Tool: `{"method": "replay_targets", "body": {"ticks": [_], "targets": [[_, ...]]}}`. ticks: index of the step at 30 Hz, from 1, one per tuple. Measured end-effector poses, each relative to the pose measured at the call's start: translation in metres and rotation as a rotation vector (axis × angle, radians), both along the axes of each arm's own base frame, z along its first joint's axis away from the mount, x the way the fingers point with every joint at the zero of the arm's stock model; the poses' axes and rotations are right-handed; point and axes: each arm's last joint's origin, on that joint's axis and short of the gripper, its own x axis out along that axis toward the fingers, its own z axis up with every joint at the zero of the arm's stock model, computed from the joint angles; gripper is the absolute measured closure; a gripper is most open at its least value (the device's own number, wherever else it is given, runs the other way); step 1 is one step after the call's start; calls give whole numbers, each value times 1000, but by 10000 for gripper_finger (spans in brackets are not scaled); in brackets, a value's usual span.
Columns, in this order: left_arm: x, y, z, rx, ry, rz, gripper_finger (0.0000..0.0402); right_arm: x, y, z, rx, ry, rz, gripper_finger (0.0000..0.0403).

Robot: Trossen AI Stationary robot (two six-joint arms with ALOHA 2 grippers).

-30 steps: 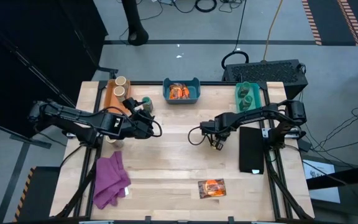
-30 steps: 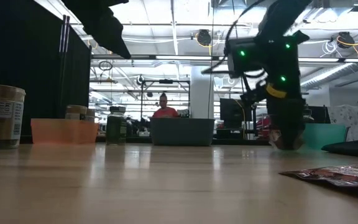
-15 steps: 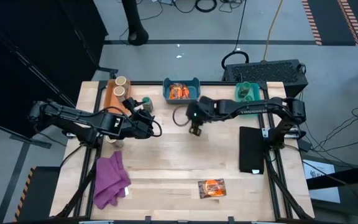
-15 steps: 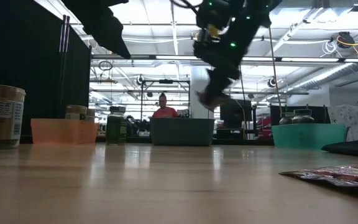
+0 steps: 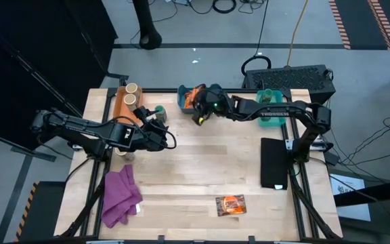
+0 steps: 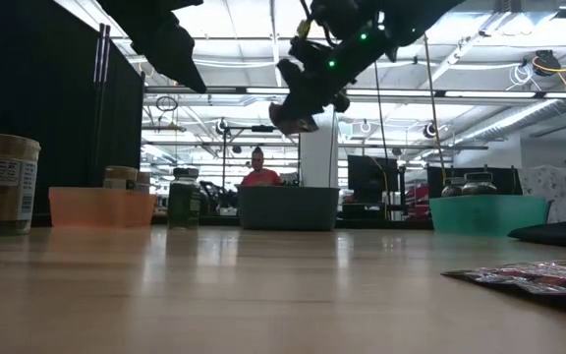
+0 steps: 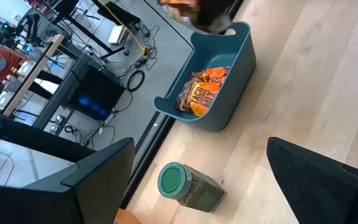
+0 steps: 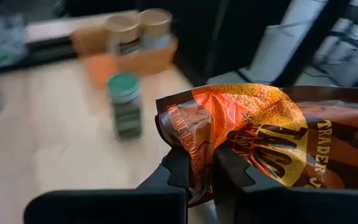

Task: Sort spices by type
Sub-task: Put the top orange seasoning into the dark blue bin

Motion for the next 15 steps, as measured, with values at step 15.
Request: {"method": "replay_targets", "body": {"ticks": [15], "targets": [[0,0,0,2,-1,2,31,25,-24,-46,226,-335,-405,383]]}}
